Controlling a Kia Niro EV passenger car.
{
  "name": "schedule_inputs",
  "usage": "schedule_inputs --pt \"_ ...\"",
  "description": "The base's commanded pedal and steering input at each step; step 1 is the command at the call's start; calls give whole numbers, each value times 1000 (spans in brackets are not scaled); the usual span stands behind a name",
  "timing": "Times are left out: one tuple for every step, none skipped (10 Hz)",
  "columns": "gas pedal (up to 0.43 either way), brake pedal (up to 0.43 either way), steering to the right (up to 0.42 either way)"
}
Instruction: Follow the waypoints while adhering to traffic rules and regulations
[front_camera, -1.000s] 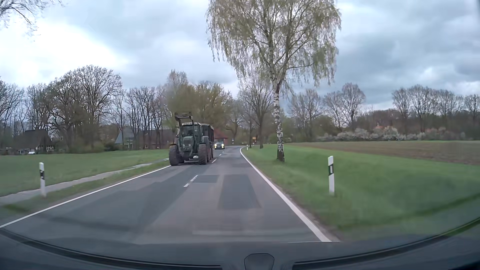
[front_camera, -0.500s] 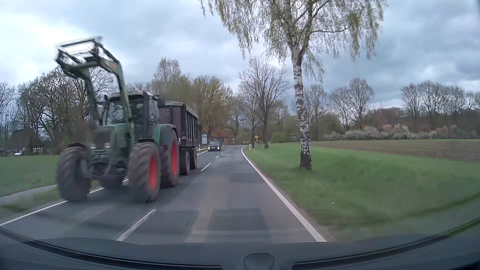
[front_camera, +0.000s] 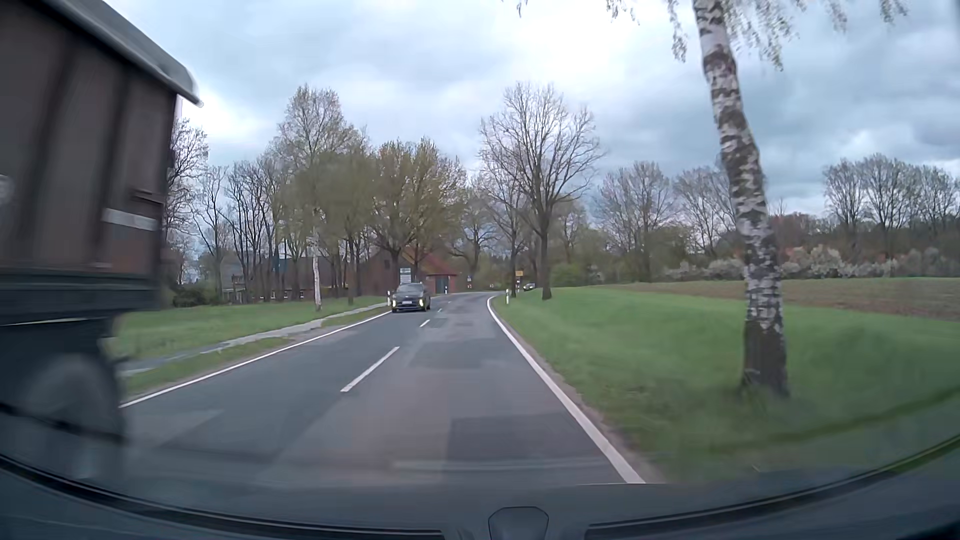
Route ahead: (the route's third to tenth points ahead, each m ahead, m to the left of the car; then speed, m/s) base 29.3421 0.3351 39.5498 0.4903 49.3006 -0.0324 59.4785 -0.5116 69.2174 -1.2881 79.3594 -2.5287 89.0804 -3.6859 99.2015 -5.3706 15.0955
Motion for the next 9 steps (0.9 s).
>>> schedule_inputs --pt "0 0 -6" --pt "0 0 -6" --pt "0 0 -6" --pt "0 0 -6" --pt "0 0 -6" --pt "0 0 -6" --pt "0 0 -6" --pt "0 0 -6" --pt "0 0 -5"
